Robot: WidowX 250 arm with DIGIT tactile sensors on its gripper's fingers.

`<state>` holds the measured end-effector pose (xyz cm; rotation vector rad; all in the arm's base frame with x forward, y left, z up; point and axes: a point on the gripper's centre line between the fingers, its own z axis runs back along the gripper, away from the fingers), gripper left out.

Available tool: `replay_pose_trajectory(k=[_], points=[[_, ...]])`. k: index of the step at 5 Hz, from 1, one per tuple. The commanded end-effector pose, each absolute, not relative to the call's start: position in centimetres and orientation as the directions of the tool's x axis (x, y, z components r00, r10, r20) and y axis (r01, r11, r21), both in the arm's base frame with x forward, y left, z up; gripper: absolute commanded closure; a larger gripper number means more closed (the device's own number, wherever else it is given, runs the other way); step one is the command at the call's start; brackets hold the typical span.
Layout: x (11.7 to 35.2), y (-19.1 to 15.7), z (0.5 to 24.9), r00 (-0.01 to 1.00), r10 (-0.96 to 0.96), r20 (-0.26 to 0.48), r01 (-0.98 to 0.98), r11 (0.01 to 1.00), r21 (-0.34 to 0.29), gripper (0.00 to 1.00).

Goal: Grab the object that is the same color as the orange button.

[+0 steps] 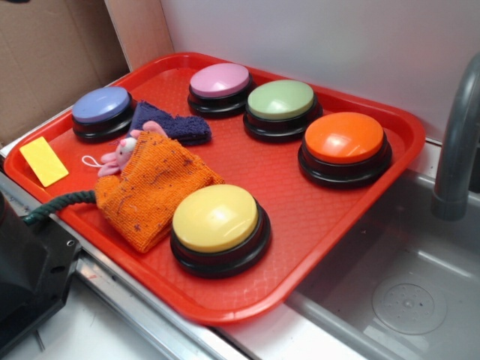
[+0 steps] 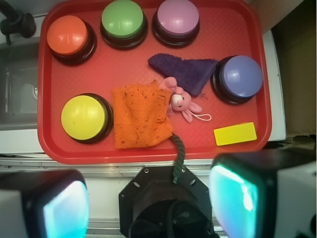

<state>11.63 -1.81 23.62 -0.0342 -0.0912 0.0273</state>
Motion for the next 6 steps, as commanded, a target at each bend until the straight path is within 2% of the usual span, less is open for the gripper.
replay_pose_trajectory(k=[1, 3, 4, 5, 6], points=[[11.6, -1.8, 23.6, 0.995, 0.029, 0.091, -0.026, 0.999, -0.035, 0.0], [14.1, -2.1, 18.2, 0.995, 0.087, 0.048, -0.085, 0.996, -0.038, 0.0], [15.5, -2.4, 14.3, 0.986, 0.164, 0.032, -0.163, 0.986, -0.041, 0.0], [16.1, -2.1, 11.2, 0.974, 0.227, 0.028, -0.224, 0.971, -0.078, 0.0], [16.9, -1.8, 7.9, 0.963, 0.268, 0.017, -0.267, 0.962, -0.06, 0.0]])
